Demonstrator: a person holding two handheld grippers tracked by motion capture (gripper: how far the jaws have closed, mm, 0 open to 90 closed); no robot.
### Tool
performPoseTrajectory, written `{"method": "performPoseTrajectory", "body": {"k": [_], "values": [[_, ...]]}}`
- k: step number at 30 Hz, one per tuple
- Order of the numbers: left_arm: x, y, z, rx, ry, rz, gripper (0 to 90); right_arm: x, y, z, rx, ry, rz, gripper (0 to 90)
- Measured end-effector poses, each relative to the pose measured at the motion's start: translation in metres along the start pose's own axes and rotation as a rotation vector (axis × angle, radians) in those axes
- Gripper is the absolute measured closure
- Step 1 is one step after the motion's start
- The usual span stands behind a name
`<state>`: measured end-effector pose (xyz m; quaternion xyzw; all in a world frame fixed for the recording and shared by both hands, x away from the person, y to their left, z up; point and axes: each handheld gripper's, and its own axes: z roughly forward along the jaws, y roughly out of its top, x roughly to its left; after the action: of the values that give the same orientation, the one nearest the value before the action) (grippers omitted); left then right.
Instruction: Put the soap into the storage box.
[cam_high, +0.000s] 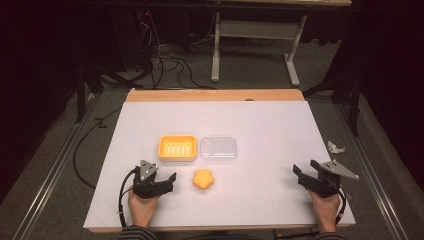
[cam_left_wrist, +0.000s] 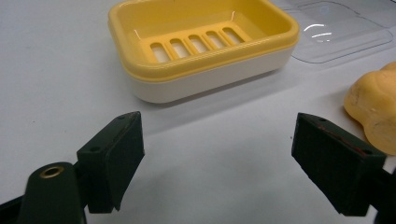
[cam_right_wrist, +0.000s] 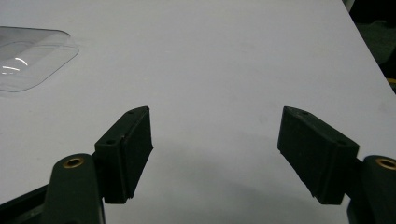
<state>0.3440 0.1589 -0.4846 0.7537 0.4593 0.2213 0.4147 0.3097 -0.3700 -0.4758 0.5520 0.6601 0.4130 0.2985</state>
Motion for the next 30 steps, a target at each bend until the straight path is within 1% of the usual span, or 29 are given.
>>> {"method": "performPoseTrajectory", "body": {"k": [5,6,10,13,17,20,22,23,29,30], "values": [[0.001,0.0,0.0,-0.003,0.001,-0.007,17.7,0.001,0.0,0.001,0.008,-0.001,-0.003,26.6],[0.0,0.0,0.0,-0.007,0.004,-0.003,17.7,0.001,0.0,0.0,0.007,-0.002,0.004,26.7],[-0.001,0.001,0.0,-0.002,0.002,0.007,18.0,0.001,0.0,0.001,0.01,-0.005,-0.001,26.7],[-0.001,0.001,-0.001,-0.004,0.002,0.007,17.9,0.001,0.0,0.001,0.013,-0.005,0.002,26.8],[-0.001,0.001,-0.002,-0.007,0.005,0.005,17.4,0.002,0.001,0.002,0.024,-0.01,-0.009,26.8],[-0.001,0.004,-0.005,-0.002,-0.004,-0.003,17.2,0.002,0.001,0.001,0.019,-0.011,-0.004,26.8],[-0.002,0.007,-0.006,-0.01,-0.009,-0.001,16.9,0.001,0.0,0.001,0.014,-0.009,0.004,26.8],[-0.003,0.009,-0.007,-0.014,-0.016,-0.002,16.9,0.001,0.0,0.001,0.012,-0.008,0.001,26.7],[-0.014,0.015,-0.008,-0.008,-0.046,0.015,15.7,0.001,0.0,0.0,-0.001,-0.005,-0.005,26.8],[-0.016,0.015,-0.007,-0.009,-0.05,0.01,15.5,0.002,0.0,0.0,0.0,-0.006,-0.009,26.7]]}}
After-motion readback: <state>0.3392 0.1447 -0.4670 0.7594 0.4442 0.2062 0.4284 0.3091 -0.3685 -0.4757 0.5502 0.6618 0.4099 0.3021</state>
